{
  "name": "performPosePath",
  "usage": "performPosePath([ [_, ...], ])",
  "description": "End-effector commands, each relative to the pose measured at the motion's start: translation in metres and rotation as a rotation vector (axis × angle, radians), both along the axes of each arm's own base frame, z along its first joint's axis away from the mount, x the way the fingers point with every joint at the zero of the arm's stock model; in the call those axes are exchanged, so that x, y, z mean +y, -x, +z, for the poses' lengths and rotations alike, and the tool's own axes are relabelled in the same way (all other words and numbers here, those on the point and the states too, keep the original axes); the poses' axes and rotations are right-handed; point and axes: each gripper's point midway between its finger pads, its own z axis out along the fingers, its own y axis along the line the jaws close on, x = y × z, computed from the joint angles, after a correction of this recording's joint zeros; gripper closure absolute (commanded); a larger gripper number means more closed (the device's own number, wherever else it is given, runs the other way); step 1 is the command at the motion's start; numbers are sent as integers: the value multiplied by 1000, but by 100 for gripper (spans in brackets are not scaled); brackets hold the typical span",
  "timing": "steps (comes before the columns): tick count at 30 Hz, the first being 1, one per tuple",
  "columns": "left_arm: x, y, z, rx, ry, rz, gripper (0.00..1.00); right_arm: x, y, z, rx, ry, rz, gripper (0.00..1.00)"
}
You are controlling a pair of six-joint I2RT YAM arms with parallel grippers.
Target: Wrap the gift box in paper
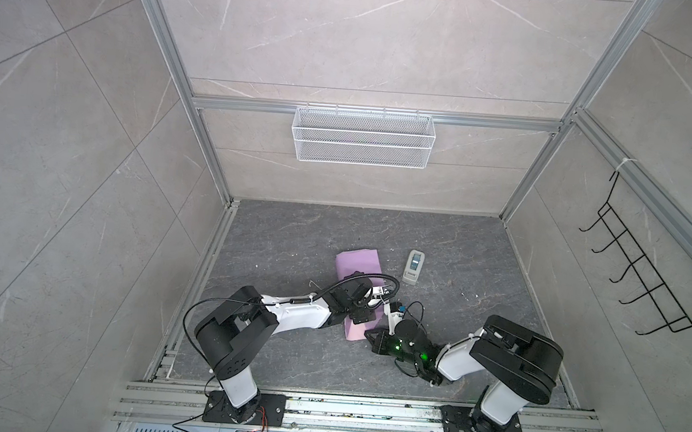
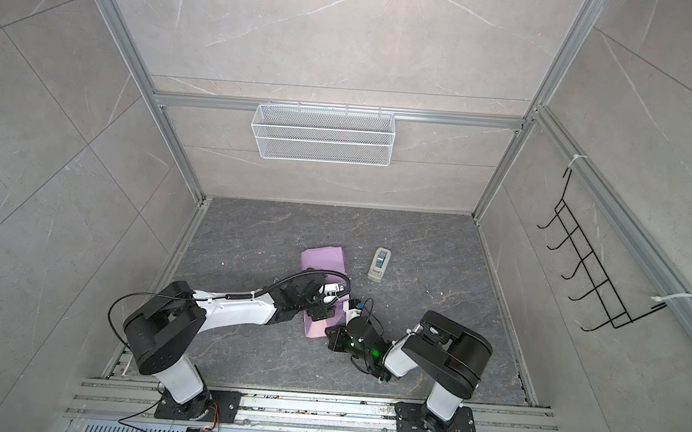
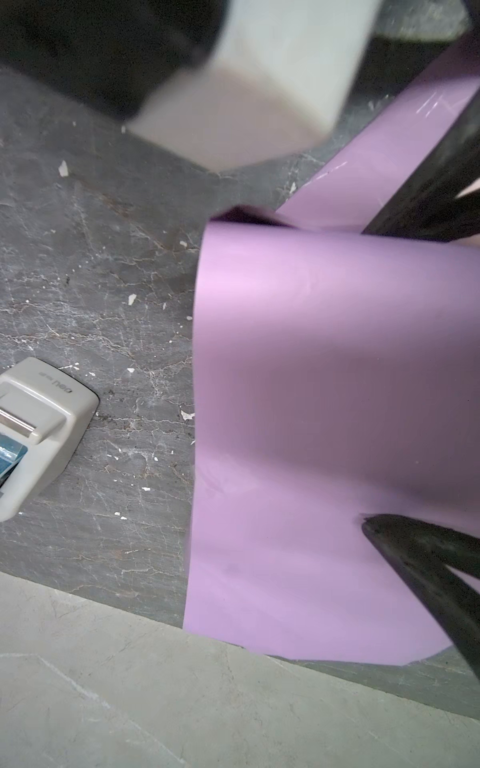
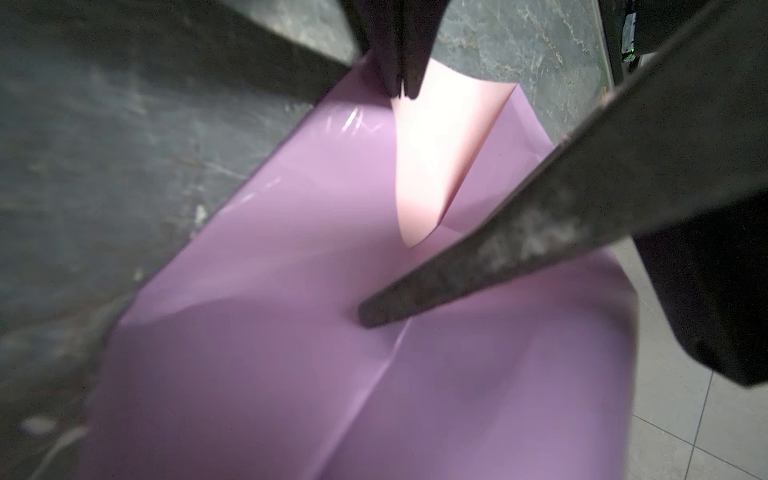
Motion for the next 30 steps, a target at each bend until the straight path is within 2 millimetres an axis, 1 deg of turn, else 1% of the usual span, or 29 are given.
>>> performPosePath([
  [1, 8, -4, -11, -5, -36, 22, 2, -10, 14, -17, 55, 55, 3, 98],
  [11, 5, -2, -7, 4, -23, 18, 1, -22, 2, 19, -14, 11, -43, 98],
  [16, 5, -3, -5, 4, -19, 19, 1, -29, -11, 28, -27, 11, -62, 98],
  [20, 4, -3, -5, 4, -14, 18, 1, -29, -28, 28, -23, -7, -86, 98],
  [23, 3, -3, -5, 5, -14, 19, 1, -18, -37, 29, -30, -27, -80, 98],
  [30, 4, -3, -5, 4, -19, 15, 1, -5, -50, 14, -17, -54, -93, 98],
])
